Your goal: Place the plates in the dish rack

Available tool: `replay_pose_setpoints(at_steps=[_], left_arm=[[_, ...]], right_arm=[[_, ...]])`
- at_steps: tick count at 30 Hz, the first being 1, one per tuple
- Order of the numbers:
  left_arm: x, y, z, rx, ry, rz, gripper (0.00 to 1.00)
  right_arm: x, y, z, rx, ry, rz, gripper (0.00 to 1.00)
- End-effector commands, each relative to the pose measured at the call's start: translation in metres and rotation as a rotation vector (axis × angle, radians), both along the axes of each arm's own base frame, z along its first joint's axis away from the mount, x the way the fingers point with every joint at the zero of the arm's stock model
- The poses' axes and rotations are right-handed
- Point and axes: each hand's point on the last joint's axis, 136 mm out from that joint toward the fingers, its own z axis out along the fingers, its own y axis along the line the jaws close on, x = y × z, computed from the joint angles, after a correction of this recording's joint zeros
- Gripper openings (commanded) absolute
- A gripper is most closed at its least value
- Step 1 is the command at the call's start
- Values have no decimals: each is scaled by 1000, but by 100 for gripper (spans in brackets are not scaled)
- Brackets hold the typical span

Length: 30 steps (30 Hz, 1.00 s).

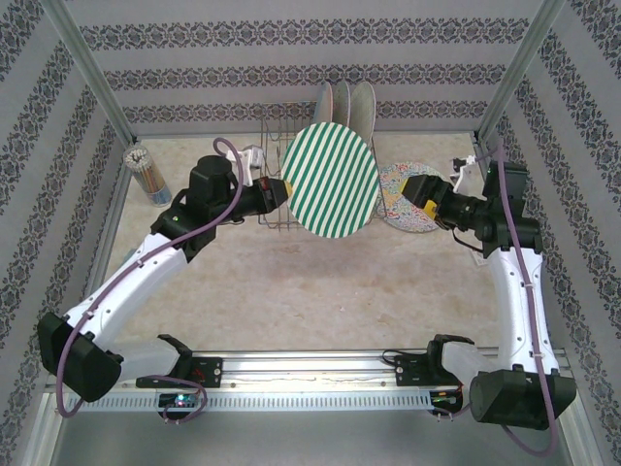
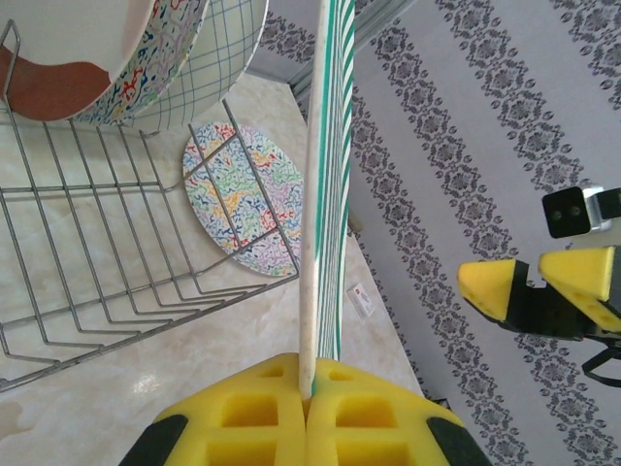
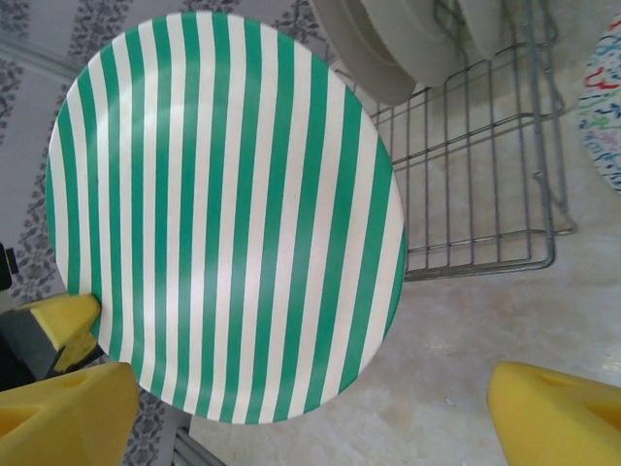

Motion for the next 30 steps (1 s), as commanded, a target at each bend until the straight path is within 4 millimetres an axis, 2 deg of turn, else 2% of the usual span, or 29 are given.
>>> replay_pose_setpoints(at_steps=[1, 10, 16, 20, 24, 30], left_arm=[[-2, 3, 43, -55, -111, -32, 0], [4, 8, 56, -62, -155, -108, 0], [14, 0, 63, -93, -166, -206, 0], [19, -4, 69, -175, -171, -284, 0], [28, 5, 71, -277, -156, -305, 0], [30, 14, 63, -297, -148, -297, 0]], right_arm=[[-2, 10, 17, 1, -81, 69, 92], [-5, 21, 19, 13, -105, 139, 91], [-7, 30, 21, 21, -131, 198, 87], [-7, 32, 24, 18, -153, 217, 88], [-7, 34, 28, 35, -168, 238, 88], [3, 31, 27, 10, -204, 212, 90]])
